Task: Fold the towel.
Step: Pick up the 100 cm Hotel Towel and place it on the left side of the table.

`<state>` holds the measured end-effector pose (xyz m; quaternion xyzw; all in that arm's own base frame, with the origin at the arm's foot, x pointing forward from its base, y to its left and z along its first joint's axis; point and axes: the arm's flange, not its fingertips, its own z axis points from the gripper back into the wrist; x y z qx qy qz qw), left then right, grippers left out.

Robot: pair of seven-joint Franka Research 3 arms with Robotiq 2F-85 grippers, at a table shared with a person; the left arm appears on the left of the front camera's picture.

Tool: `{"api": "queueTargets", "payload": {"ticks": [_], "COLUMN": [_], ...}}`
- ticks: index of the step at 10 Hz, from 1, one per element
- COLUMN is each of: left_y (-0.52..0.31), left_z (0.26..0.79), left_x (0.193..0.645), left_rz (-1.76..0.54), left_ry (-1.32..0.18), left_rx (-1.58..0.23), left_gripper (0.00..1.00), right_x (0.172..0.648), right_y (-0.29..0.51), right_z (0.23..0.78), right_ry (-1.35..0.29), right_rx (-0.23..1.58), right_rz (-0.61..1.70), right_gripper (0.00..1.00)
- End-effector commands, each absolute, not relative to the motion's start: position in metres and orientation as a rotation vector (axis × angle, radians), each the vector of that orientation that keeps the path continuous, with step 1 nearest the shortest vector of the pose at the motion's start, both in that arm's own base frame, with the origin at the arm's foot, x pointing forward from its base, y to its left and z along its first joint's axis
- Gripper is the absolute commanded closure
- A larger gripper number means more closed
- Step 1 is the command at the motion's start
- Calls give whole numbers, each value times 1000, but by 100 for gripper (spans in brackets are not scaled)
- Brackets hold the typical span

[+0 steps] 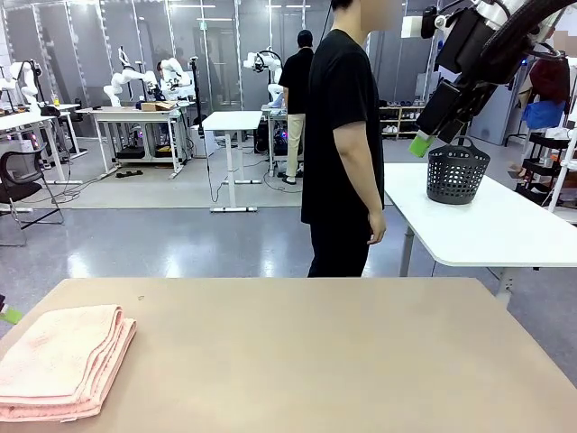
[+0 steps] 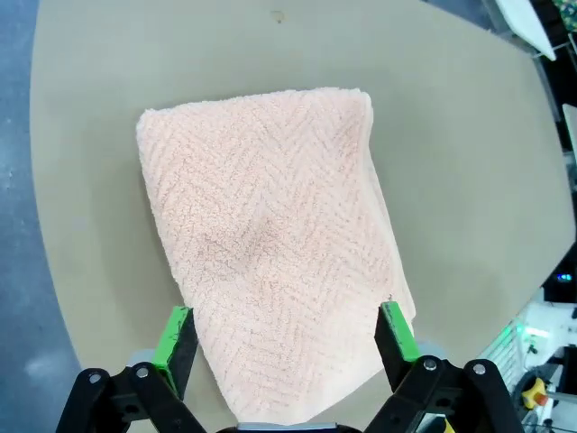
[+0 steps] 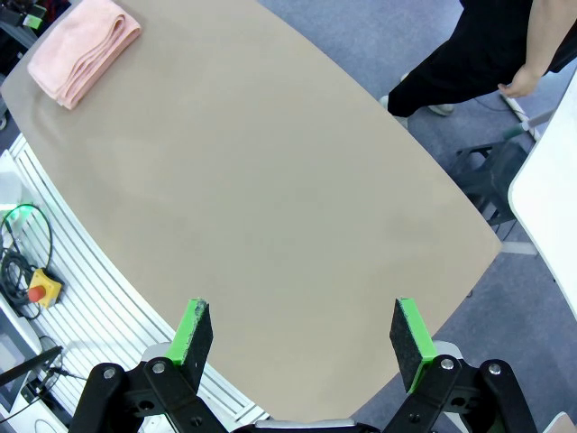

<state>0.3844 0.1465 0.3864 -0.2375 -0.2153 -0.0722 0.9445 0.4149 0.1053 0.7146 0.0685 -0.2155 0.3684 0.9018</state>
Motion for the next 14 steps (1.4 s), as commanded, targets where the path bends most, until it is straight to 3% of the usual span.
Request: {"api": "queueTargets", "payload": {"ticks": [1,14], "left_y": [155,155], "left_z": [388,388], "left_x": [390,390], "left_rz": [-136,-136], "left_ry": [-448,-448], "left_rx": [-482,-482], "left_gripper": [0,0], "right_x": [414,414], "right_y": [104,104], "right_z": [714,714], "right_ry": [-443,-443], "right_rx": [139,139], "right_rz": [758,758], "right_gripper": [0,0]}}
